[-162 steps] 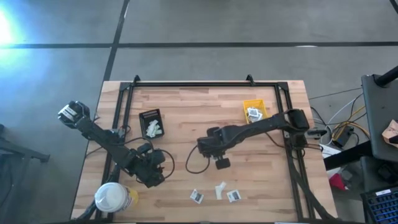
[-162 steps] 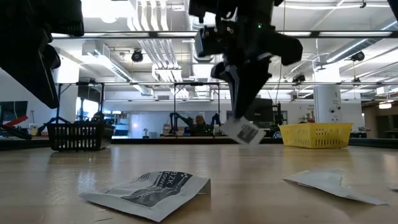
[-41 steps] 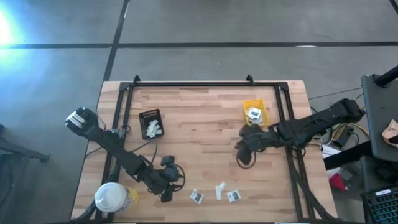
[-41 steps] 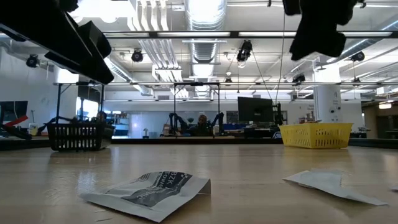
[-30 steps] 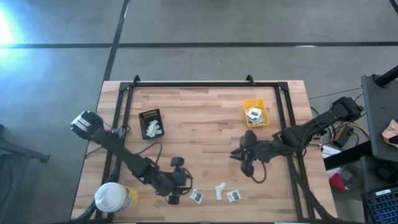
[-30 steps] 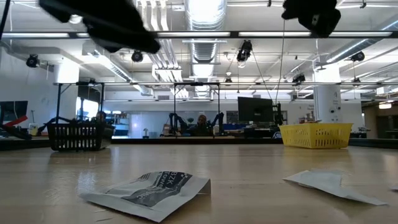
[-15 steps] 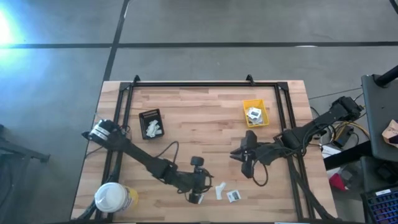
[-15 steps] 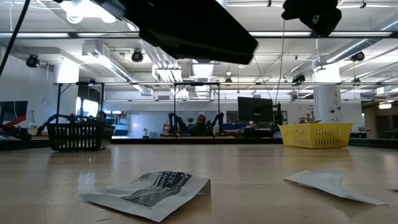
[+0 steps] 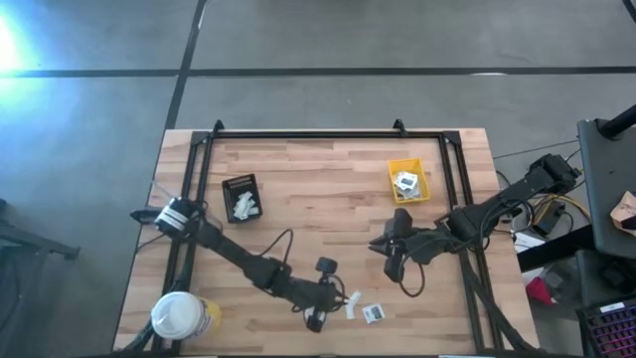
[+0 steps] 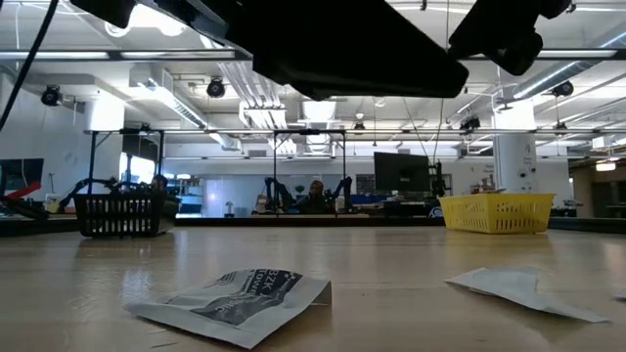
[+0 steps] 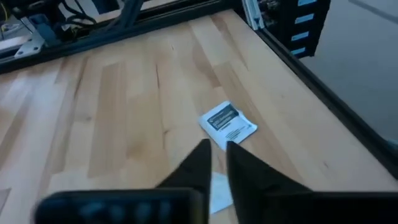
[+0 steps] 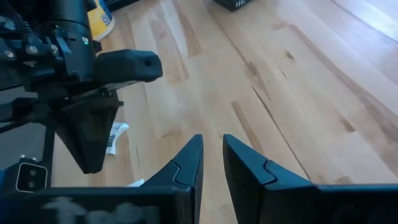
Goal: Pick & Place First Aid Supplies
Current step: Put the green bandage into the black bin
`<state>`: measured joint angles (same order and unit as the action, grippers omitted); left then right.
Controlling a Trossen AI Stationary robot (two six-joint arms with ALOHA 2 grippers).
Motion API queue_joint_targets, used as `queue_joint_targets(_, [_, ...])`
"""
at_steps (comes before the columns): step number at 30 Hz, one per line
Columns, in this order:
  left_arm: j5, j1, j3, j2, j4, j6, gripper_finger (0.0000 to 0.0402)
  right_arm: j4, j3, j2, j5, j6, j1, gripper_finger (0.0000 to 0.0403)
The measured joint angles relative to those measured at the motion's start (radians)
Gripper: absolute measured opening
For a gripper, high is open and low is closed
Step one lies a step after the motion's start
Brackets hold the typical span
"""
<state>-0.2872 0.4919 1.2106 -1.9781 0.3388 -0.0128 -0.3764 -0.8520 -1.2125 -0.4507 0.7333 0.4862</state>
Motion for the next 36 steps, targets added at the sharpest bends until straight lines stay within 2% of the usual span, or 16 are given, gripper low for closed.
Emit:
queue_joint_targets(4, [0.008, -0.011, -0.001, -0.014, 0.024, -0.013, 0.0006, 0.006, 0.000, 0.000, -0.009, 0.005, 0.000, 0.0057])
queue_joint_targets(13, [0.091, -0.039, -0.001, -0.095, 0.149, -0.012, 0.0001, 0.016, 0.000, 0.000, -0.035, 0.000, 0.000, 0.0052])
queue_joint_targets(29, [0.173, -0.055, 0.000, -0.193, 0.158, 0.022, 0.0000, 0.016, 0.000, 0.000, -0.050, -0.003, -0.001, 0.0052])
queue_joint_targets(36, [0.171, -0.069, 0.000, -0.205, 0.129, 0.060, 0.0000, 0.016, 0.000, 0.000, -0.050, -0.001, -0.001, 0.0052])
